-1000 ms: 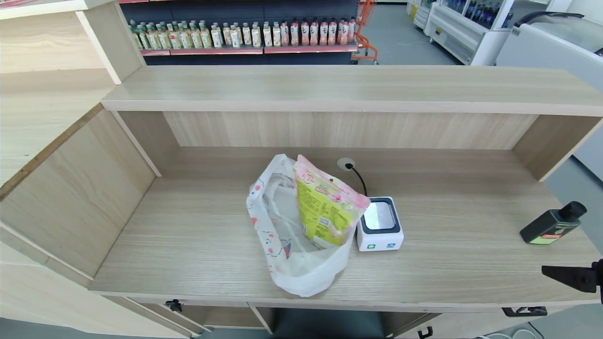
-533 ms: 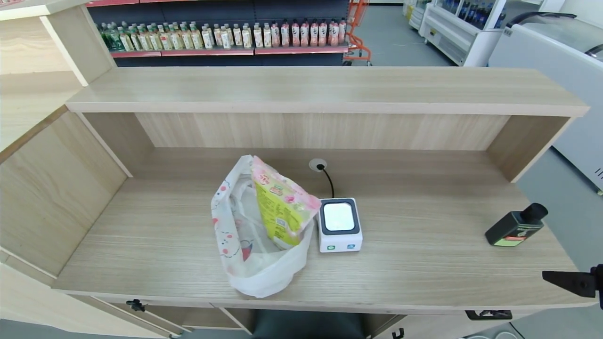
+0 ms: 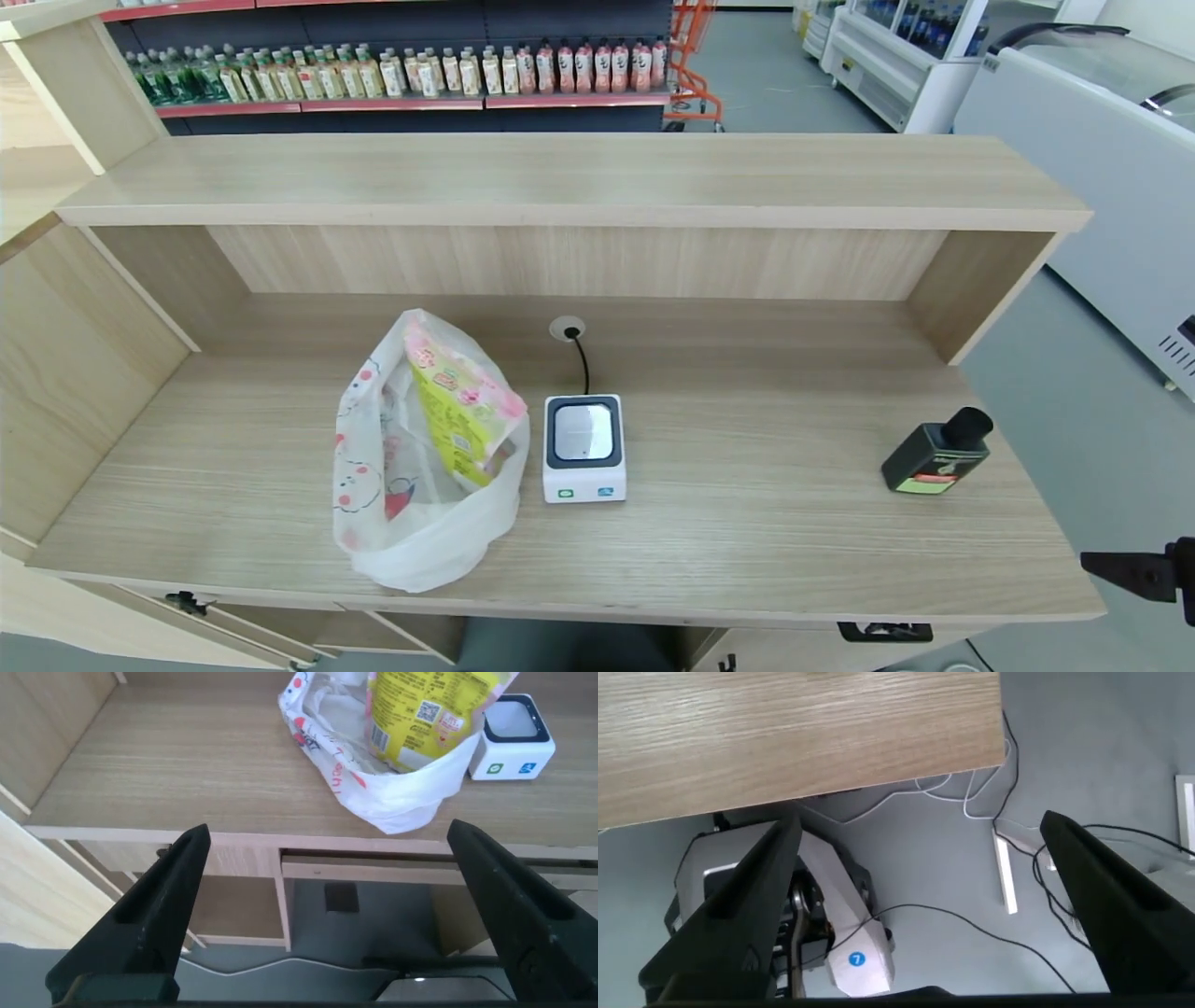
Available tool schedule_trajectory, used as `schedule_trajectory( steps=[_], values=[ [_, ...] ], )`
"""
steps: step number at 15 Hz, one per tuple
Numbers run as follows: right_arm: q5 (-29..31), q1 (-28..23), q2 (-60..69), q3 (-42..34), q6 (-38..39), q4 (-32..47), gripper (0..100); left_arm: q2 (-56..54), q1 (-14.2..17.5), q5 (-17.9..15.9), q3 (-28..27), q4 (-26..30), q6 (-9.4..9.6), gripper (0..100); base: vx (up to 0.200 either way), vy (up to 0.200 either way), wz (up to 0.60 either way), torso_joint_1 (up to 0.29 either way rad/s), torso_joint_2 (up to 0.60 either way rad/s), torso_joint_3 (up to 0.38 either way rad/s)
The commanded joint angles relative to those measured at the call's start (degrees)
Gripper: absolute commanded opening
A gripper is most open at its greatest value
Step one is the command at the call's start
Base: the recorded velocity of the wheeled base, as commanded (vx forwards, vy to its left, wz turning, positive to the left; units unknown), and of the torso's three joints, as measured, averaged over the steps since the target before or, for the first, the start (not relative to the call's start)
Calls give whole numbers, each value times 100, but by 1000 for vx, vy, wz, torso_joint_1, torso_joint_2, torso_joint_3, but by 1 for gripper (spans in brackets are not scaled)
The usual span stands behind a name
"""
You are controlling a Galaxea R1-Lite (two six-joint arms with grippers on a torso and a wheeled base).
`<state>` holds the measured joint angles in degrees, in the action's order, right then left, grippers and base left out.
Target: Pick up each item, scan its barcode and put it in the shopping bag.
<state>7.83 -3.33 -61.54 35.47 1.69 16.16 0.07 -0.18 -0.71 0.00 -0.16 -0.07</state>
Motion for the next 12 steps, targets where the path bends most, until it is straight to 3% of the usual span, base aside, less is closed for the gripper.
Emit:
schedule_trajectory(
  steps=[1,6,12],
  values=[
    [-9,8,-78,3,-2,1,100,1,1,0,0,-2,-1,100,0,-200,0,2,-2,2],
    [158,16,-473,-49,-82,18,100,1,1,0,0,-2,7,100,0,-200,0,2,0,5],
    [149,52,-746,21,-1417,-43,100,1,1,0,0,-2,-19,100,0,0,0,0,0,0]
  ],
)
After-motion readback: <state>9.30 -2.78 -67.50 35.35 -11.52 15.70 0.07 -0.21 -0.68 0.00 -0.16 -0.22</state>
